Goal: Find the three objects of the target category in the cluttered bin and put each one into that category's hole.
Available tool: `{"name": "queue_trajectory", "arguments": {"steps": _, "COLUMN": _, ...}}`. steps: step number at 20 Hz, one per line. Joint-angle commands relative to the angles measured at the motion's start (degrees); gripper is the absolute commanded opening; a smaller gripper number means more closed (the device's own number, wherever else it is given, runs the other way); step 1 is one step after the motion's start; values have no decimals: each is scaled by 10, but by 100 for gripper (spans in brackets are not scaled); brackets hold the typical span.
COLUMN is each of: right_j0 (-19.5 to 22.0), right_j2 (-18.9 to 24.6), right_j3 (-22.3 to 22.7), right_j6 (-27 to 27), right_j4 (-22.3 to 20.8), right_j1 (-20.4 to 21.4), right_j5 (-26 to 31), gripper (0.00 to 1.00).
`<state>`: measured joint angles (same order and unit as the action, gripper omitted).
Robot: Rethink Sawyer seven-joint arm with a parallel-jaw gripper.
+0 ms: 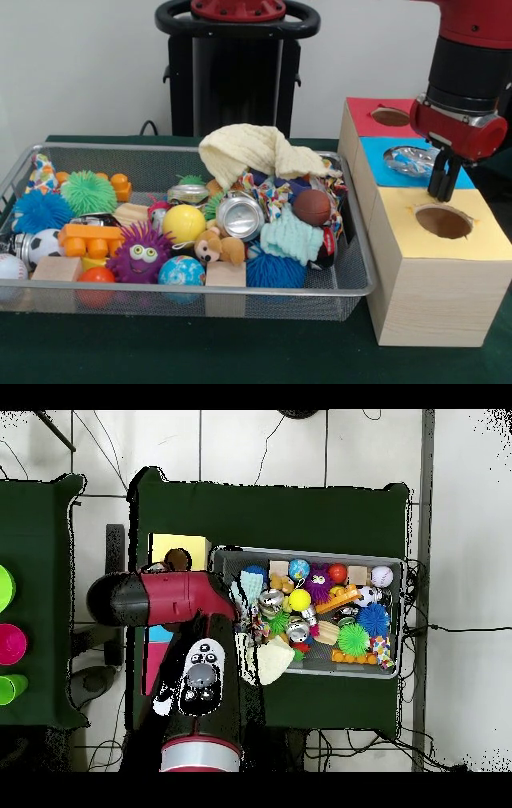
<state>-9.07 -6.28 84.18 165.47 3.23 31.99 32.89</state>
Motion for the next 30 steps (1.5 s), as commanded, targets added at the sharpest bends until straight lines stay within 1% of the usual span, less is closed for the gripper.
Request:
{"name": "queue_trajectory", "arguments": {"steps": 1, "right_j0": 25, "right_j2": 36, "right_j3": 83, "right_j6": -7, "right_j4": -6, "right_j1": 9, "right_j5": 7, "gripper": 0}}
{"name": "queue_trajectory", "arguments": {"steps": 5, "right_j0": 31, "right_j2": 40, "right_j3": 88, "right_j6": -12, "right_j4": -8, "right_j1": 7, "right_j5": -1, "gripper": 0}}
{"name": "queue_trajectory", "arguments": {"steps": 12, "right_j0": 32, "right_j2": 42, "right_j3": 93, "right_j6": -12, "right_j4": -9, "right_j1": 7, "right_j5": 2, "gripper": 0}}
{"name": "queue_trajectory", "arguments": {"steps": 18, "right_j0": 31, "right_j2": 42, "right_j3": 86, "right_j6": -9, "right_j4": -9, "right_j1": 0, "right_j5": -1, "gripper": 0}}
{"name": "queue_trajectory", "arguments": {"steps": 25, "right_j0": 32, "right_j2": 42, "right_j3": 84, "right_j6": -10, "right_j4": -9, "right_j1": 3, "right_j5": 2, "gripper": 0}}
{"name": "queue_trajectory", "arguments": {"steps": 29, "right_j0": 44, "right_j2": 54, "right_j3": 96, "right_j6": -18, "right_j4": -9, "right_j1": 19, "right_j5": -36, "gripper": 0}}
{"name": "queue_trajectory", "arguments": {"steps": 30, "right_j0": 51, "right_j2": 59, "right_j3": 100, "right_j6": -26, "right_j4": -4, "right_j1": 37, "right_j5": -26, "gripper": 0}}
